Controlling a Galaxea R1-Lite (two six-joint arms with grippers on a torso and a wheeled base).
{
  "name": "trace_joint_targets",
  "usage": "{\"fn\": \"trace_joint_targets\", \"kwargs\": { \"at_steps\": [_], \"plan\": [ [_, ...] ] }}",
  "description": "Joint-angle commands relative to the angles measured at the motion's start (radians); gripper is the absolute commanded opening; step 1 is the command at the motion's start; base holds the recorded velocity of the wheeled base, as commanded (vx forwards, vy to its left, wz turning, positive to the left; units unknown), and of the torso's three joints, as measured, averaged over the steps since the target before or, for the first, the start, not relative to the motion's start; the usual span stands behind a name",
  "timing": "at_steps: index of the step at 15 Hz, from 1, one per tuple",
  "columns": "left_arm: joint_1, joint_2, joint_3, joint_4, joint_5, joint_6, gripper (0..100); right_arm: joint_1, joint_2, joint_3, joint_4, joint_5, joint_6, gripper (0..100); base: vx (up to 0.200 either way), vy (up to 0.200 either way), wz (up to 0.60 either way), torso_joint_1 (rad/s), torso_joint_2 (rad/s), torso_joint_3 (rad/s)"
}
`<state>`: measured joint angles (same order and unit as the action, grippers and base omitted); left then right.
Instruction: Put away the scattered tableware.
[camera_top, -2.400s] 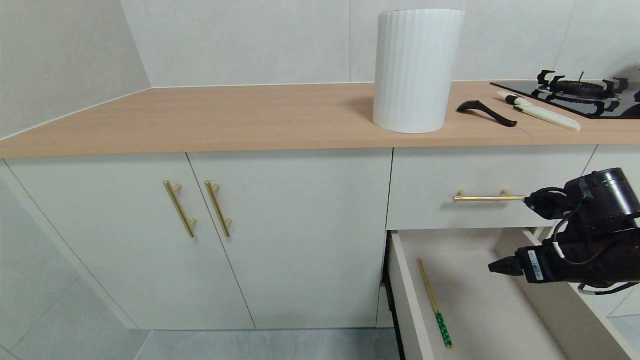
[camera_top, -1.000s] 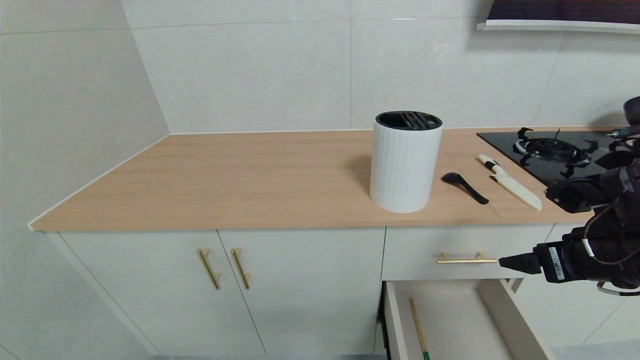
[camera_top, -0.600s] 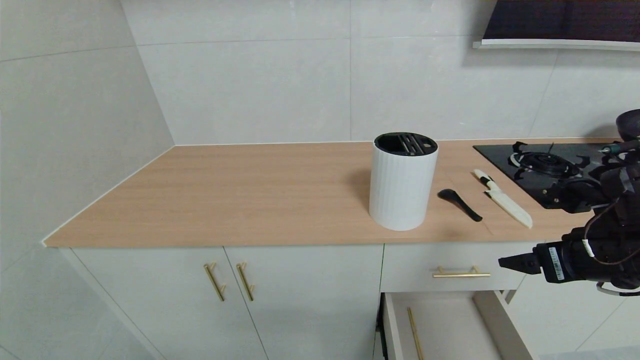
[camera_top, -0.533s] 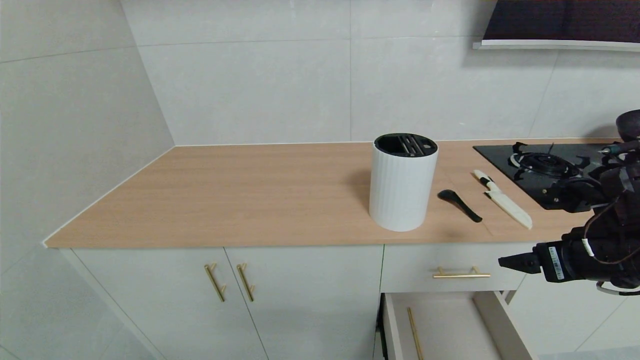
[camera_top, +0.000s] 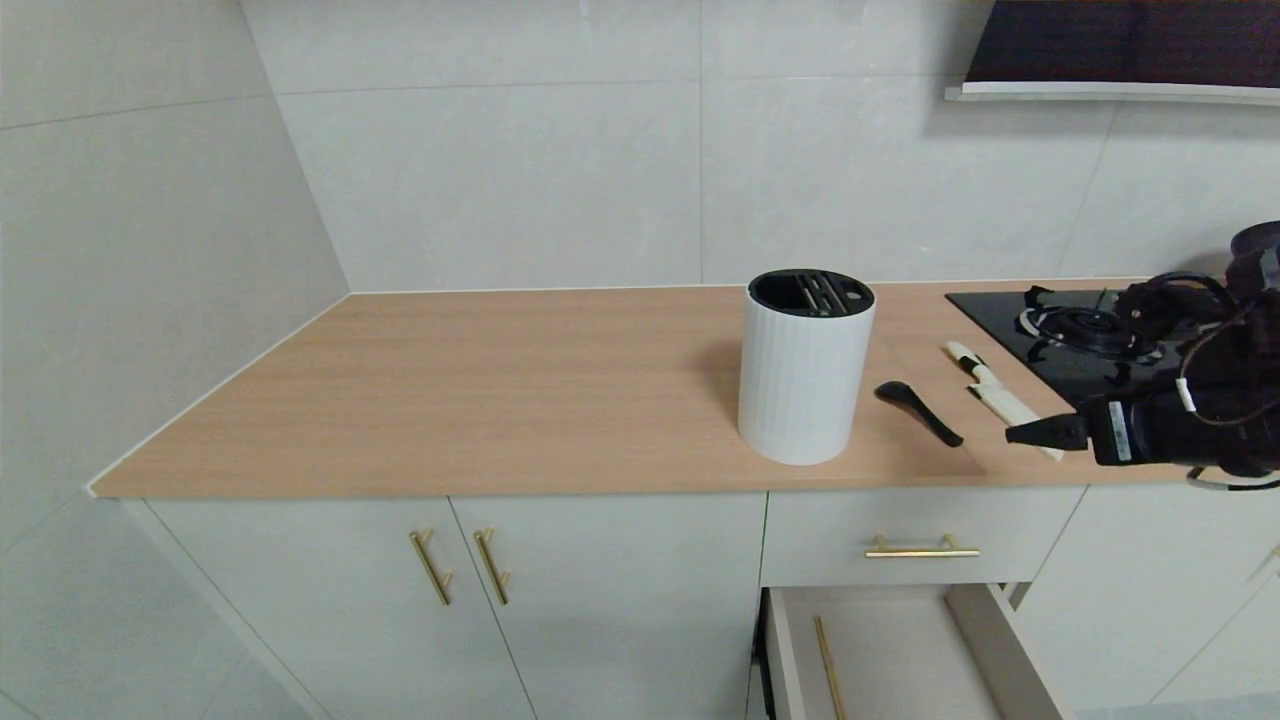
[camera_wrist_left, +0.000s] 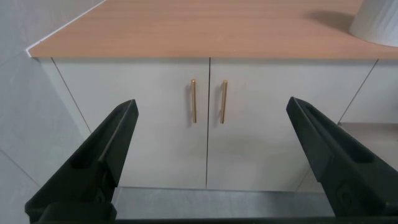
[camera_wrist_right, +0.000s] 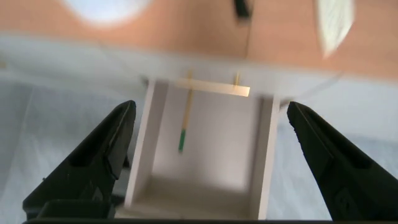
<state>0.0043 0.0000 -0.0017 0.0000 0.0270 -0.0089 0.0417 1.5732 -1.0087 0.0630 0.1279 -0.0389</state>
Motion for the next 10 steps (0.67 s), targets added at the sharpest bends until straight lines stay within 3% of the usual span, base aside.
{"fn": "trace_joint_targets", "kwargs": {
  "at_steps": [1,4,10],
  "plan": [
    [0.000,0.000,0.000,0.000,0.001,-0.002,100,-0.020,0.165,-0.174,0.003,0.015,-0.029,100,0.000,0.000,0.00,0.000,0.00,0.000],
    [0.000,0.000,0.000,0.000,0.001,-0.002,100,-0.039,0.292,-0.300,0.003,0.107,-0.082,100,0.000,0.000,0.00,0.000,0.00,0.000],
    [0.000,0.000,0.000,0.000,0.001,0.000,100,-0.032,0.539,-0.438,-0.014,0.108,-0.113,100,0.000,0.000,0.00,0.000,0.00,0.000]
  ]
}}
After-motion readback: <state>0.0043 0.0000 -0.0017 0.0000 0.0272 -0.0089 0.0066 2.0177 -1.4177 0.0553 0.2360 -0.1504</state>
